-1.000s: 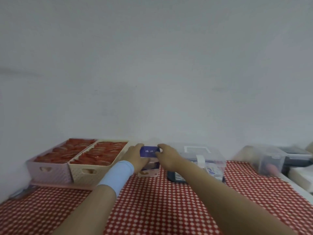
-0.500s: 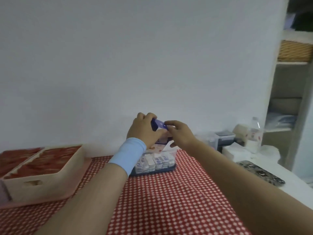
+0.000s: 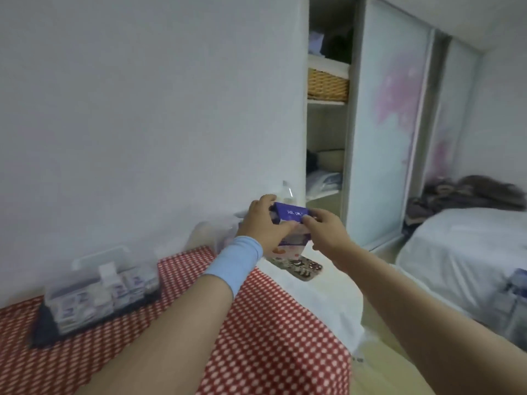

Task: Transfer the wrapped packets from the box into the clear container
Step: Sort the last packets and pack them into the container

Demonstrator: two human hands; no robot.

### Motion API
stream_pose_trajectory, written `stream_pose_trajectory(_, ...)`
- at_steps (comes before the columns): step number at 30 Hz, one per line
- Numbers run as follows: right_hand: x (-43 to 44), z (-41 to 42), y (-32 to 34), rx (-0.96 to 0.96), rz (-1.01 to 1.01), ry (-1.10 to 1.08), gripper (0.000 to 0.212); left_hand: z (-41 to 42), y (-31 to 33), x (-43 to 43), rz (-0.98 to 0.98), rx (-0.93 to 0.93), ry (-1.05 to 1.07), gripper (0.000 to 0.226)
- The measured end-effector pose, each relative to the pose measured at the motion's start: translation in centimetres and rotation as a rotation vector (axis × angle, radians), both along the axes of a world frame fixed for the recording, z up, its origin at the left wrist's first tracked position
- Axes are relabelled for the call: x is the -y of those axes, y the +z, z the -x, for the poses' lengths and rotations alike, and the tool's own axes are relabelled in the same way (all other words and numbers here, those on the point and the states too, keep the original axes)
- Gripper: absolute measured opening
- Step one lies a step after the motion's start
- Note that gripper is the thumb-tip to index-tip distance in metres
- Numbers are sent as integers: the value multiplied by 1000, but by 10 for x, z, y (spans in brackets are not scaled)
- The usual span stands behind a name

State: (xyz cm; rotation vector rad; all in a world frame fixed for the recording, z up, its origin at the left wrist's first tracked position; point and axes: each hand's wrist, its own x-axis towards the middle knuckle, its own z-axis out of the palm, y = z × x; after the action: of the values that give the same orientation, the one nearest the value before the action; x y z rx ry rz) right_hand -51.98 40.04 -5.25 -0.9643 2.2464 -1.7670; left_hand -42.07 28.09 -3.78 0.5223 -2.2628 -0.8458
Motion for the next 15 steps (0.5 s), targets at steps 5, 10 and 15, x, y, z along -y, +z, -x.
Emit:
stream_pose_trajectory(5,-91,75,-44,63,-53,-243,32,97,-38,-81,-90,120,-213,69)
stream_pose_trajectory(10,-183,129,-112,186,-123,-433,32,173,-105,-166,-152,269,-370,66)
stream_pose_trajectory(15,-244,151,-211,352,-243,-548,34,215,-204,-225,-260,500,-454,61)
